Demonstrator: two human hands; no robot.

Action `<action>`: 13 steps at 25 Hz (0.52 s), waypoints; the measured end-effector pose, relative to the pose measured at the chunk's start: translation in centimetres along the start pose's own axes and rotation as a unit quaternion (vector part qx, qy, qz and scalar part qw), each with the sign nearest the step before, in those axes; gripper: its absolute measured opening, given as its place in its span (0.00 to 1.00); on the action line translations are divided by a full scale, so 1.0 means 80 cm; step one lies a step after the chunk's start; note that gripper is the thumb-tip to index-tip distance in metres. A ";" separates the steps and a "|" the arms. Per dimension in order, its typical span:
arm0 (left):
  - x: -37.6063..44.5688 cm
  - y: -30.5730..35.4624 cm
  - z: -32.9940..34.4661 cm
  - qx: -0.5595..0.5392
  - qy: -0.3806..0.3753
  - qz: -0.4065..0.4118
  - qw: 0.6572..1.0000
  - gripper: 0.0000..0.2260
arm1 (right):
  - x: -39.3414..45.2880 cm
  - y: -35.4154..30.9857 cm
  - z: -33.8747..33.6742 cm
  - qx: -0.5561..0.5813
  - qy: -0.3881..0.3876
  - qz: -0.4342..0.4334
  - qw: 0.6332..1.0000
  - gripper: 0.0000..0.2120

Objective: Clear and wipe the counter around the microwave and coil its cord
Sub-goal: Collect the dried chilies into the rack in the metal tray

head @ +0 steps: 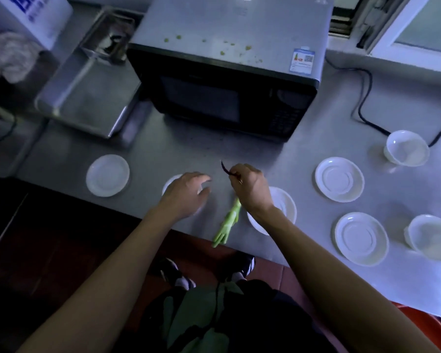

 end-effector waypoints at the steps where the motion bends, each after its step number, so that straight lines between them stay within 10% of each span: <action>1: -0.006 -0.016 -0.007 -0.015 0.000 -0.008 1.000 0.15 | 0.005 -0.015 0.014 -0.005 -0.002 -0.012 1.000 0.03; 13: -0.115 -0.275 -0.152 -0.055 0.101 -0.062 0.991 0.16 | 0.044 -0.265 0.215 -0.012 -0.021 -0.110 0.994 0.05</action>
Point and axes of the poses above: each hand's wrist, its own x-axis towards the middle knuckle, its own z-axis out of the palm, y = z × x, the point moved 8 cm from there along x, towards the middle knuckle, and after that the axes turned 4 degrees about x, right-handed, at the moved point
